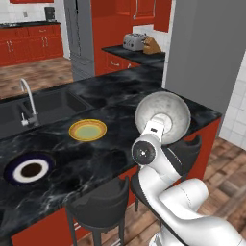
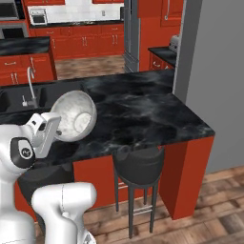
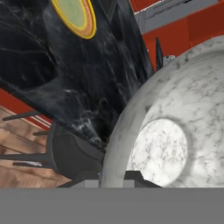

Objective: Move the bowls from the cabinet to the plates on the dining table.

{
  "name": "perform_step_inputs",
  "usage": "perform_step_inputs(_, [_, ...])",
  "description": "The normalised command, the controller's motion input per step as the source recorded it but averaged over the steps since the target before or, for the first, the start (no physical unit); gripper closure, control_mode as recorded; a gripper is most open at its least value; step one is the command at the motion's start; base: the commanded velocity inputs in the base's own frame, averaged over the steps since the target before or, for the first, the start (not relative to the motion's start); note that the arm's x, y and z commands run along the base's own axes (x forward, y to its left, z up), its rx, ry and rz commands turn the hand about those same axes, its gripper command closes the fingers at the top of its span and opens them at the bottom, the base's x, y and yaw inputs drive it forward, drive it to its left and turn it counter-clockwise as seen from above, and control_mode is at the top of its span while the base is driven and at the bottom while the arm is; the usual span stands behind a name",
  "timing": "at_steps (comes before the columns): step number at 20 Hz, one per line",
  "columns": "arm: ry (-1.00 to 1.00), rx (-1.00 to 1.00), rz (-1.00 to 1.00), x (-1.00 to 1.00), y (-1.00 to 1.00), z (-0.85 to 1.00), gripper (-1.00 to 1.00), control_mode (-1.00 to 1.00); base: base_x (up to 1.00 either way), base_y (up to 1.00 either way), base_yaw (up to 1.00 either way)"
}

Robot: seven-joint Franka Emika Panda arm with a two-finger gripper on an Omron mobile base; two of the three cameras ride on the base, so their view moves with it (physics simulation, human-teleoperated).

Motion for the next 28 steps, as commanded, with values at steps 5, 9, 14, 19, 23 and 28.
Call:
perform_step_inputs(5, [0.0,0.0,0.0,0.0,0.0,0.0,1.0,1.0,0.19,0.0,0.0])
perform_step_inputs(9, [0.0,0.0,0.0,0.0,0.0,0.0,1.0,1.0,0.15,0.0,0.0])
perform_step_inputs(14, [0.0,0.0,0.0,0.0,0.0,0.0,1.0,1.0,0.28,0.0,0.0])
perform_step_inputs(19, [0.0,0.0,0.0,0.0,0.0,0.0,1.0,1.0,0.19,0.0,0.0])
perform_step_inputs(23, [0.0,0.0,0.0,0.0,0.0,0.0,1.0,1.0,0.16,0.0,0.0])
perform_step_inputs(28, [0.0,0.01,0.0,0.24,0.0,0.0,1.0,-1.0,0.0,0.0,0.0])
